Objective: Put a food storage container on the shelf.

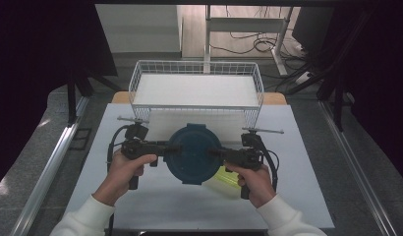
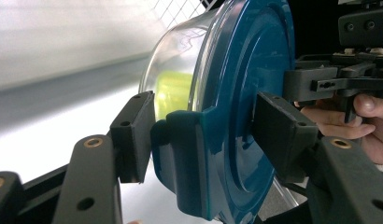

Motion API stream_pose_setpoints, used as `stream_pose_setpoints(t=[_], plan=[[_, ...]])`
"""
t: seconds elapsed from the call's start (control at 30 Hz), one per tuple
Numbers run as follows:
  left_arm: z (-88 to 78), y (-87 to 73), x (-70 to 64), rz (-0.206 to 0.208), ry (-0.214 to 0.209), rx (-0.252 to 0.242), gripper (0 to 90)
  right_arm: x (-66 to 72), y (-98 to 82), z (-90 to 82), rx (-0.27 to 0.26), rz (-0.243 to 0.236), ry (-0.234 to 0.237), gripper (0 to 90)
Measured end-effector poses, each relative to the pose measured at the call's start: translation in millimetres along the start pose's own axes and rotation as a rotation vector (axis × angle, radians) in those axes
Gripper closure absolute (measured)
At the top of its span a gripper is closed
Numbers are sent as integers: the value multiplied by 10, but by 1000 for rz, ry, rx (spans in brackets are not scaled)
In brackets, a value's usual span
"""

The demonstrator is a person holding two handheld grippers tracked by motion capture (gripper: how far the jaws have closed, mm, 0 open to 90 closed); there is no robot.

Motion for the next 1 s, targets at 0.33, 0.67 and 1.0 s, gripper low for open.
stream_pose_setpoints(t=[0.33, 0.67, 1.0], plan=[[-2, 155, -35, 3, -5, -21, 408, 63, 213, 12, -7, -36, 6, 351], [17, 340, -52, 3, -13, -32, 411, 114, 436, 43, -14, -68, 5, 349], [30, 539, -77, 22, -5, -45, 412, 150, 631, 79, -23, -72, 21, 349]])
Point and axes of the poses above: each handheld gripper's, and its own axes: z roughly forward along the jaws, y roughly out of its top, x roughly to its left, the point moved 10 cm from there along z, roughly forward along the jaws, and after that the axes turned 15 degrees about -x, right-handed, at the moved point
